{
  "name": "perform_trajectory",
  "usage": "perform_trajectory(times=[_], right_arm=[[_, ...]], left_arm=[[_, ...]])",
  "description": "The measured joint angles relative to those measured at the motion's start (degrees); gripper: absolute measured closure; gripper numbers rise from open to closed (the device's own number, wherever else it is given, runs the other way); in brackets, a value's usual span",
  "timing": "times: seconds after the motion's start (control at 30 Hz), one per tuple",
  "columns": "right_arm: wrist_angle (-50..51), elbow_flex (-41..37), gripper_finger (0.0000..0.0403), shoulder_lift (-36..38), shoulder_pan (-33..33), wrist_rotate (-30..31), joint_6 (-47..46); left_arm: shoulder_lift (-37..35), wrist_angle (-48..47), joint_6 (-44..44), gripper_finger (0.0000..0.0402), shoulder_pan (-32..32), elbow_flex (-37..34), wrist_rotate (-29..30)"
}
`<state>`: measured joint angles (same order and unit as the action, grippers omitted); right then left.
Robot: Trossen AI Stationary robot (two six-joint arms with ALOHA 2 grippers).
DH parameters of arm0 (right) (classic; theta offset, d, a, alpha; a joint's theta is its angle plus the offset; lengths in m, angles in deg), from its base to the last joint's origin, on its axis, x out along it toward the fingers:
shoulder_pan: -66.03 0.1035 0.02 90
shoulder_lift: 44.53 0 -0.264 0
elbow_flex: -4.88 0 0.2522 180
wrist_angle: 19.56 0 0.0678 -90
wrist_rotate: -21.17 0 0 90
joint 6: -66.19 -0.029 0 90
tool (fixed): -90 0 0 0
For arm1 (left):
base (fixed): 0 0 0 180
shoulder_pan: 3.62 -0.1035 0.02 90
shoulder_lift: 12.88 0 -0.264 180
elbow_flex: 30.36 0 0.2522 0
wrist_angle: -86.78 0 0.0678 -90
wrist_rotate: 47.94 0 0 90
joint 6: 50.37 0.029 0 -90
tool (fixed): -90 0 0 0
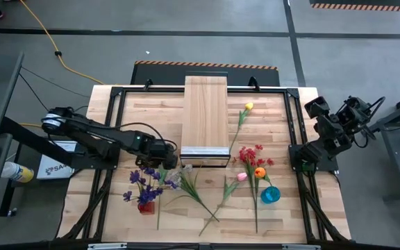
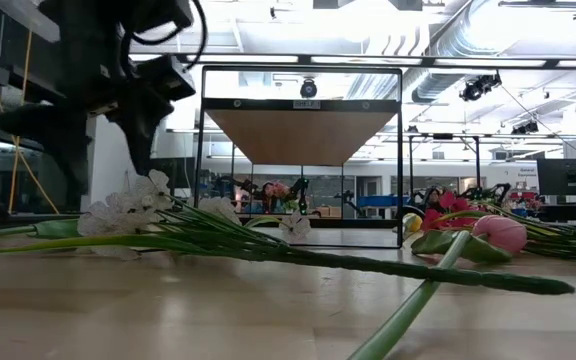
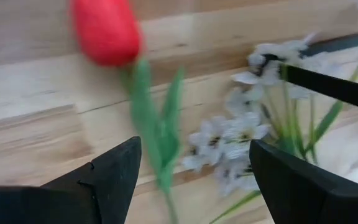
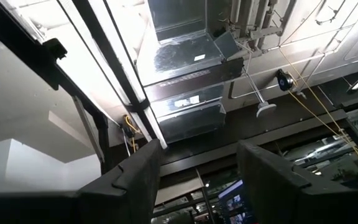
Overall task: Pick and place flowers into a vace then onto a shelf
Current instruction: Put the red tulip into the blue vase
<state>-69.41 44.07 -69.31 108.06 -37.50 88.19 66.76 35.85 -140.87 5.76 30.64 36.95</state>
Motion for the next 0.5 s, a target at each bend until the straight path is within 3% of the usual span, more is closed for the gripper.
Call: perform_trajectory(times=[0.5], right_arm=[[-0.1, 0.0, 0.0203, 0.2, 0.0, 0.4, -0.1]], left_arm=[[2.9, -4.1, 0.0, 0.0071, 0.0, -0.1, -0.5]])
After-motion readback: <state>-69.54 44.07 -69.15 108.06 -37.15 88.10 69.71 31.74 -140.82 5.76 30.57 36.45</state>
